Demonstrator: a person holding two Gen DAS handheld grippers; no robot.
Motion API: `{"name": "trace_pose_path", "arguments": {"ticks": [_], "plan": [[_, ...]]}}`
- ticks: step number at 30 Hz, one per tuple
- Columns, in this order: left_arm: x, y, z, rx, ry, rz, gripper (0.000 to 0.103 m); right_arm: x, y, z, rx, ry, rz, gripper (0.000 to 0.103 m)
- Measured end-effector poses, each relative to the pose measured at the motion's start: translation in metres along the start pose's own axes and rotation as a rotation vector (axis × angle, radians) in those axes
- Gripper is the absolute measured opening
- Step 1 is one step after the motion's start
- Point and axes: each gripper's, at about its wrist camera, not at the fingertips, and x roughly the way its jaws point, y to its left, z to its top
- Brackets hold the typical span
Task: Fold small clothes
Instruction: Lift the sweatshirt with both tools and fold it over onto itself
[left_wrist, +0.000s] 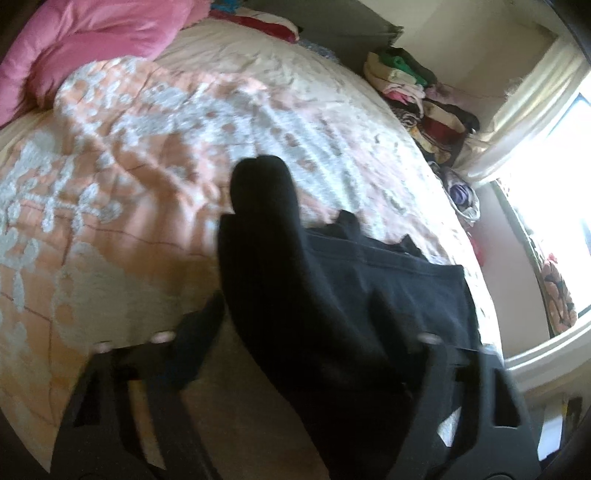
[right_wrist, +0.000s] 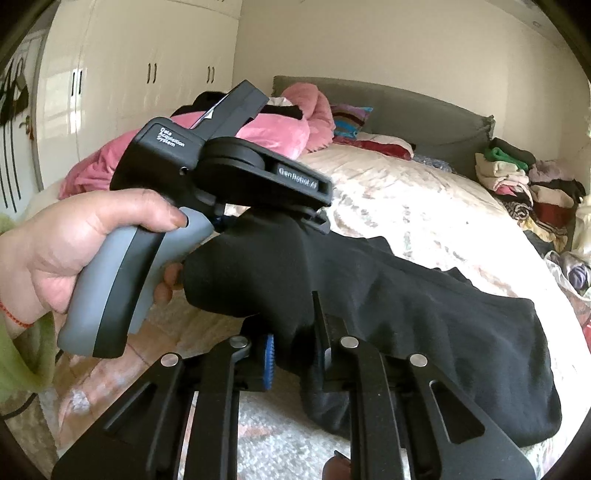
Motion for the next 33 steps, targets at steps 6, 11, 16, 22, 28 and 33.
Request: {"name": "trace_pose_path", "arguments": {"ticks": [6,11,16,22,28,33], "plan": [[-0.009,-0.036,0.002,0.042,-0.04,-0.033,0.019,-0.022,-0.019,0.001,0.043,-0.049,-0.044,0.012],[-0.02,-0.078,0.006,0.097,-0.071,-0.052,0.019,-0.048,-0.04,0.001,0.087,-0.109,-0.08,0.011],[-0.021,-0.115,0.008,0.142,-0.072,-0.061,0.019,-0.067,-0.062,-0.001,0.15,-0.141,-0.1,0.011],[-0.015,-0.148,0.004,0.18,-0.058,-0.063,0.019,-0.086,-0.083,-0.009,0.22,-0.165,-0.12,0.01],[-0.003,-0.172,0.003,0.217,-0.041,-0.049,0.019,-0.096,-0.099,-0.018,0.281,-0.167,-0.134,0.01],[0.006,-0.188,0.0,0.242,-0.023,-0.038,0.019,-0.101,-0.107,-0.025,0.325,-0.169,-0.143,0.01]]}}
